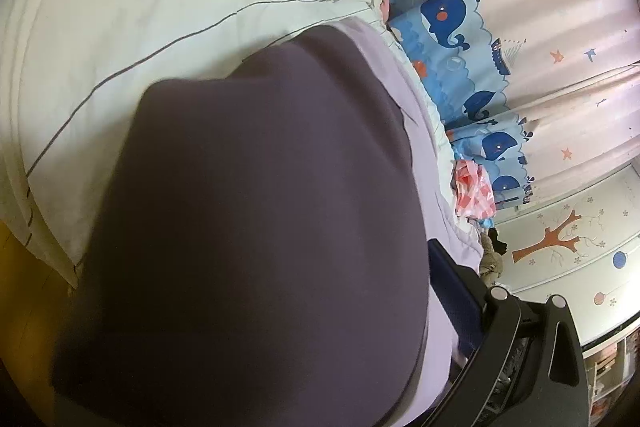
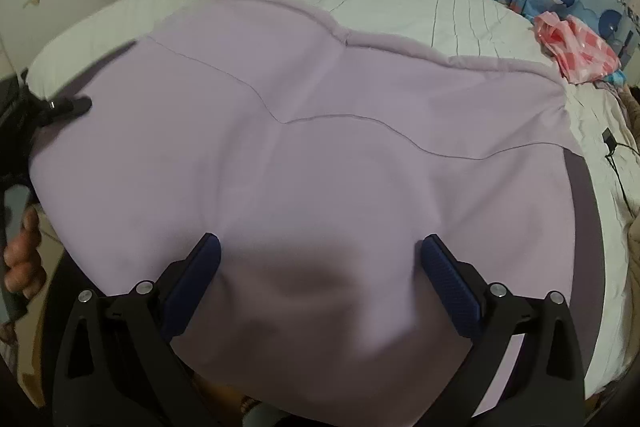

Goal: Fold large clothes

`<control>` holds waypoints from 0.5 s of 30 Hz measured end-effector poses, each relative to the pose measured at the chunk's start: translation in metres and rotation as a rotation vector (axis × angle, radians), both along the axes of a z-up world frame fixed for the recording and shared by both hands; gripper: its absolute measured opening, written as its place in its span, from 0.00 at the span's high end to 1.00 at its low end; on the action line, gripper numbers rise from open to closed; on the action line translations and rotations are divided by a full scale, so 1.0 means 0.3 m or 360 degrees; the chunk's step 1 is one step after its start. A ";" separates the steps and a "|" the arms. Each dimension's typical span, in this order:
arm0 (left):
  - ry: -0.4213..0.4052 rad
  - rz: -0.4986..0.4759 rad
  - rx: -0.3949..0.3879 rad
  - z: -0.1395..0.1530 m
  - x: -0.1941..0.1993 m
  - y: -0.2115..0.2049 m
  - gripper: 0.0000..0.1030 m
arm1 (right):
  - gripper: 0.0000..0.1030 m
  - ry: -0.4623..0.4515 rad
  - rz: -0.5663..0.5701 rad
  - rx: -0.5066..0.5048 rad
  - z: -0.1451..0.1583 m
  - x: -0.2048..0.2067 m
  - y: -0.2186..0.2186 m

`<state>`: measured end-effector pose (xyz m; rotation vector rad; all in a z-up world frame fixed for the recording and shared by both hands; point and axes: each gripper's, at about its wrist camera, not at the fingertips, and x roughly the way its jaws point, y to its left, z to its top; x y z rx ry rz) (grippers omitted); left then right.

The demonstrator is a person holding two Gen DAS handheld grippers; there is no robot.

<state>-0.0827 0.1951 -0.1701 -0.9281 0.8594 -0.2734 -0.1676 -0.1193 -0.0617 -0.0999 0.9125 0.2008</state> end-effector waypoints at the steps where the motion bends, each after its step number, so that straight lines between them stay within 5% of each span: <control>1: 0.0001 -0.0001 -0.0010 -0.003 0.001 0.002 0.07 | 0.06 -0.0022 -0.0002 0.0013 0.011 -0.005 0.002; 9: -0.0007 0.0019 -0.0075 -0.012 0.015 0.013 0.07 | 0.06 0.0057 0.0044 -0.0081 -0.073 0.009 0.073; 15: -0.0028 0.0052 -0.0066 -0.002 0.013 0.033 0.07 | 0.06 0.0011 0.0044 -0.0058 -0.034 -0.022 0.074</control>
